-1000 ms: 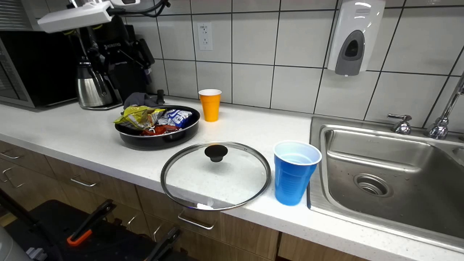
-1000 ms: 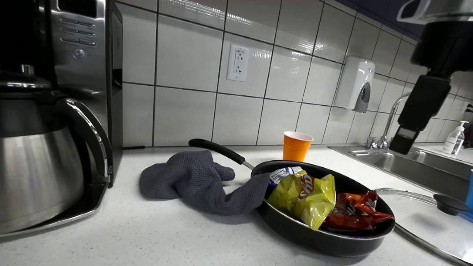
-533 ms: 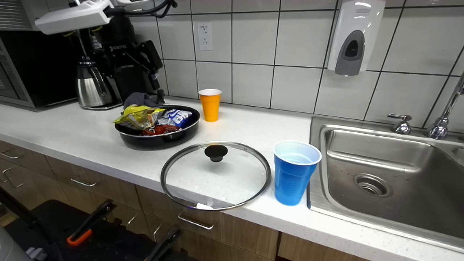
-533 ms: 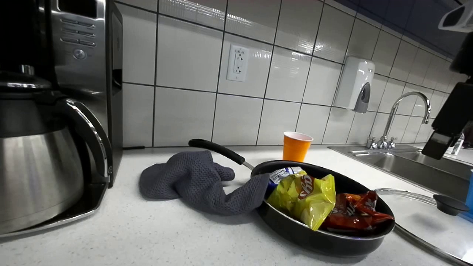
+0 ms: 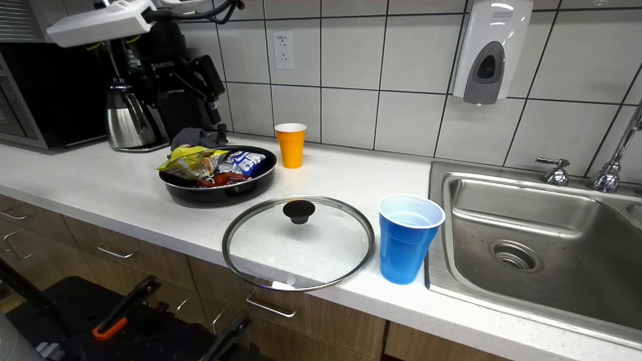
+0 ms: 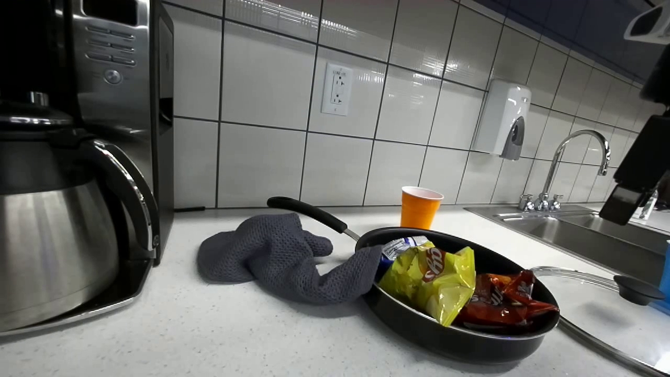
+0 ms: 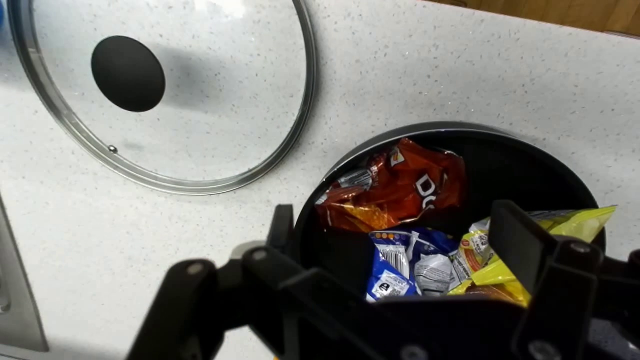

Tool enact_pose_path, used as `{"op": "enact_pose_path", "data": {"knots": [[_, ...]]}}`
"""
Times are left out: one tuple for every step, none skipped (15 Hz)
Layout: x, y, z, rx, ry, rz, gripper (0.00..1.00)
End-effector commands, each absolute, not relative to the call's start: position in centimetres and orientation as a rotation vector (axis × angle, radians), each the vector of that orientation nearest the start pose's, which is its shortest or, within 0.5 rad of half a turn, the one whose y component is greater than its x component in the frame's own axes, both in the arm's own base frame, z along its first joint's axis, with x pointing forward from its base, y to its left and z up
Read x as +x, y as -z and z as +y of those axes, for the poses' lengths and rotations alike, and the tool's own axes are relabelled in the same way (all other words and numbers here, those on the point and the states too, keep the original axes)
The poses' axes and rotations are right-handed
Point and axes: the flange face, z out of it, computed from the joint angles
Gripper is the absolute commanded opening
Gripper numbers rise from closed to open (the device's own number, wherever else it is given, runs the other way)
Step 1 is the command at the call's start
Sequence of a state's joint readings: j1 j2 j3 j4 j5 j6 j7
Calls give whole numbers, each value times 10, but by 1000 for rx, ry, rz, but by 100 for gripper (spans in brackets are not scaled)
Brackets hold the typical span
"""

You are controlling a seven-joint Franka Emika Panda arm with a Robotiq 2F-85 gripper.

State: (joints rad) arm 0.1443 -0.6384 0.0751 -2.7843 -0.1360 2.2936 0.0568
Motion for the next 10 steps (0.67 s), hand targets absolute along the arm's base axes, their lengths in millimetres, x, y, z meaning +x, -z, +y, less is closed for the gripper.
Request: {"op": "enact_pose_path", "data": {"knots": [[341,-404,71,-3241,266,-381,100],[341,-405,64,-3236,257,-351,100],[342,-404,60,-3243,242,-325,100],[342,-401,50,-3271,206,-243,100],[342,-400,44,-3277,196,-199,100],[343,-399,34,-3282,184,-151,100],[344,-398,24,-3282,177,-112,100],[345,-397,14,-3278,175,-74,100],[347,-397,4,-3271,173,-38,100],[348,-395,-6,-3259,171,7,100]]}}
